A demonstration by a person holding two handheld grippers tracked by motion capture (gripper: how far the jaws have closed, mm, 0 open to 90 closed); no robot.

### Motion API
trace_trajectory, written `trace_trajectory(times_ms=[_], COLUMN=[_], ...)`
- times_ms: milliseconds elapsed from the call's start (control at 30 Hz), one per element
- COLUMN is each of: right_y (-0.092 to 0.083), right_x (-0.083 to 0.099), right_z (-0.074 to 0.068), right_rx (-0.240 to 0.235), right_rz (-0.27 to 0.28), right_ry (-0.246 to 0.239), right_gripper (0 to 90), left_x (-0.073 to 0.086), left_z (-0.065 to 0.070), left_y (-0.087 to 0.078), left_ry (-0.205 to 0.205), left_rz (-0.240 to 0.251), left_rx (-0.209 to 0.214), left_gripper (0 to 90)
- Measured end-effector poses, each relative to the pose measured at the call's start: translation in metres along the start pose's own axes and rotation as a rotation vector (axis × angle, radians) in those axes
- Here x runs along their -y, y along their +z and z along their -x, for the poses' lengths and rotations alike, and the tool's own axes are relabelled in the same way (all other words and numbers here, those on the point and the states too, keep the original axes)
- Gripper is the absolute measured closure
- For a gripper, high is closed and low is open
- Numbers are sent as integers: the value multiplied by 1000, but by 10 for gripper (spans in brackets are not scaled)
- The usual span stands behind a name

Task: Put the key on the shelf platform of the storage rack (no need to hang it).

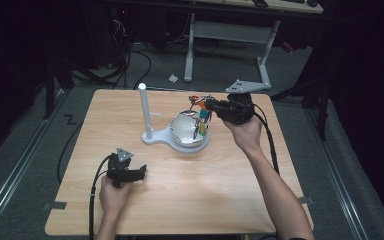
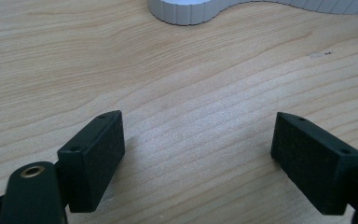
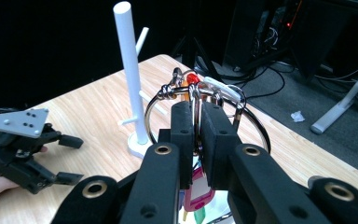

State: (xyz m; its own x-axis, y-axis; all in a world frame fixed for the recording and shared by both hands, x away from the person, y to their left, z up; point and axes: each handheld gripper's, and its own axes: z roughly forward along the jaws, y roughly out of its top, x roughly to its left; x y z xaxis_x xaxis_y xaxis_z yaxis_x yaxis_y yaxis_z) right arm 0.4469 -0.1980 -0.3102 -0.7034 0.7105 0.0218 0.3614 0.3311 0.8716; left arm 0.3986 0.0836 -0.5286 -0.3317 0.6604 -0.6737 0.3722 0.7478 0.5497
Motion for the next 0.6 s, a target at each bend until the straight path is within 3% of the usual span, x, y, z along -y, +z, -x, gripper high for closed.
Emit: trace_trajectory(times_ms=[267,600], right_y=[22,45], right_x=[6,28], right_z=[1,4], right_rx=[3,4], right_rz=[-38,-82], right_ry=[10,27], right_gripper=[845,846], left_x=[0,0], left_z=[1,-1], left_y=[0,0], left_ry=[-10,10], left_rz=[2,6], left_rx=[-4,-2], left_gripper=[178,176])
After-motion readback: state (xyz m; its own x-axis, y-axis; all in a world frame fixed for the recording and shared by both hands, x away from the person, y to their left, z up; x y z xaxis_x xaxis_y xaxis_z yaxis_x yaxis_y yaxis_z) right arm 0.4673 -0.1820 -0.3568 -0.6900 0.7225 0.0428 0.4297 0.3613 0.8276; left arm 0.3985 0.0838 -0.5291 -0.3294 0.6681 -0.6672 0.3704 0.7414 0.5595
